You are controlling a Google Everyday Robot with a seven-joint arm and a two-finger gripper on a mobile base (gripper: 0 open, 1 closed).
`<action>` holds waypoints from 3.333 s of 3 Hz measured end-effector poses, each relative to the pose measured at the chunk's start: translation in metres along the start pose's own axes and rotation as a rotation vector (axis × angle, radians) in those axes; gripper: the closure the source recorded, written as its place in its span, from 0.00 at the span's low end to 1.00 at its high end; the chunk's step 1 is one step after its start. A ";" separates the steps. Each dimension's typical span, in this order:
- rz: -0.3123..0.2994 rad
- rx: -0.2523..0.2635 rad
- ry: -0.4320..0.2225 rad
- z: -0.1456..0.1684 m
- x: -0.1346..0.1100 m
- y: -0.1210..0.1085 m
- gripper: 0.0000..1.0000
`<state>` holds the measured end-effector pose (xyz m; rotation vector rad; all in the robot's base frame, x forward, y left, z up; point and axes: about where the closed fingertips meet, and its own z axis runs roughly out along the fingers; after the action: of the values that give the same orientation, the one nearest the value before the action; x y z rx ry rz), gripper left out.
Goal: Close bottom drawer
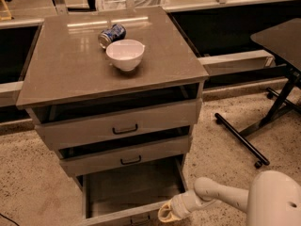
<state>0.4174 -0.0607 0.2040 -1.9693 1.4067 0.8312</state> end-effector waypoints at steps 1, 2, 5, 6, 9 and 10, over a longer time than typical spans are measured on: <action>0.089 -0.038 0.027 0.027 0.015 0.022 1.00; 0.141 -0.020 0.030 0.036 0.024 0.028 1.00; 0.128 0.290 -0.117 0.059 0.028 0.007 0.27; 0.111 0.288 -0.165 0.068 0.028 -0.003 0.04; 0.088 0.299 -0.082 0.069 0.034 -0.004 0.27; 0.077 0.327 -0.003 0.063 0.046 -0.015 0.50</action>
Offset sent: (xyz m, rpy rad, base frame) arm -0.0287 0.0014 -0.0581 -0.0682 0.1358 -0.1403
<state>0.4331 -0.0368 0.1296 -1.6747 1.5170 0.5922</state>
